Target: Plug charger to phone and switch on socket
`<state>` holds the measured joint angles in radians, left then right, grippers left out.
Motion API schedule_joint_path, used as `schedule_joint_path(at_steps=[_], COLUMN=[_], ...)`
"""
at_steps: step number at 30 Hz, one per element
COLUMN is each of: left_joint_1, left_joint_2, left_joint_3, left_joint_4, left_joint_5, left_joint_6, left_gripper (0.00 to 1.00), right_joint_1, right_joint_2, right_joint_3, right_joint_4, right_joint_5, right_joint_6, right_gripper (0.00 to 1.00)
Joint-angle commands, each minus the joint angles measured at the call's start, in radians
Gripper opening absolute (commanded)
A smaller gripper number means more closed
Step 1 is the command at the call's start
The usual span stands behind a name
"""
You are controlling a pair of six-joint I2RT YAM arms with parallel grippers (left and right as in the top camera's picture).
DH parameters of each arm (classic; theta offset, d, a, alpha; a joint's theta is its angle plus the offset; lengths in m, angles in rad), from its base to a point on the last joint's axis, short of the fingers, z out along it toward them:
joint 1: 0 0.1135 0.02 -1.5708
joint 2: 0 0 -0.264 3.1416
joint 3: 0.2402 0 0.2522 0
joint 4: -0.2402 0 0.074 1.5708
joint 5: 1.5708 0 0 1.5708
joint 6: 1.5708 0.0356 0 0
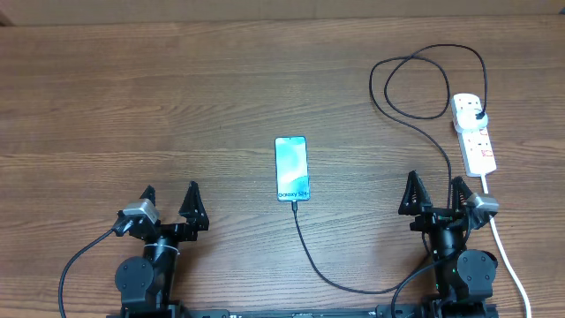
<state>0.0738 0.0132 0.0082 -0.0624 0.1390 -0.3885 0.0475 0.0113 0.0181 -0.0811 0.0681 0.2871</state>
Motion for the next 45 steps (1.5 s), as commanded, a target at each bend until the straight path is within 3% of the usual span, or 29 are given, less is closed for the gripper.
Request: schedule_joint_path(at_steps=[1, 32, 37, 45], left_joint_1=[0.005, 0.005, 0.005, 0.005], left_joint_2=[-0.009, -0.009, -0.009, -0.009], left_joint_3=[-0.003, -0.003, -0.003, -0.003], left_joint_4=[-0.002, -0.002, -0.002, -0.002], left_joint_5=[0.008, 0.008, 0.008, 0.008], left_joint_6=[0.019, 0.019, 0.019, 0.019], left_gripper=[1.0, 1.0, 0.99, 0.99], right_joint_1=[0.004, 0.002, 0.002, 0.002], right_joint_2=[-0.006, -0.008, -0.008, -0.008], right_joint_3=[-0.01, -0.01, -0.011, -0.011], right_joint_4=[0.004, 0.005, 0.003, 0.0], right_joint_5=[0.013, 0.018, -0.006, -0.021], right_joint_6=[-0.007, -0.01, -0.144, -0.203], right_gripper=[1.0, 1.0, 1.0, 1.0])
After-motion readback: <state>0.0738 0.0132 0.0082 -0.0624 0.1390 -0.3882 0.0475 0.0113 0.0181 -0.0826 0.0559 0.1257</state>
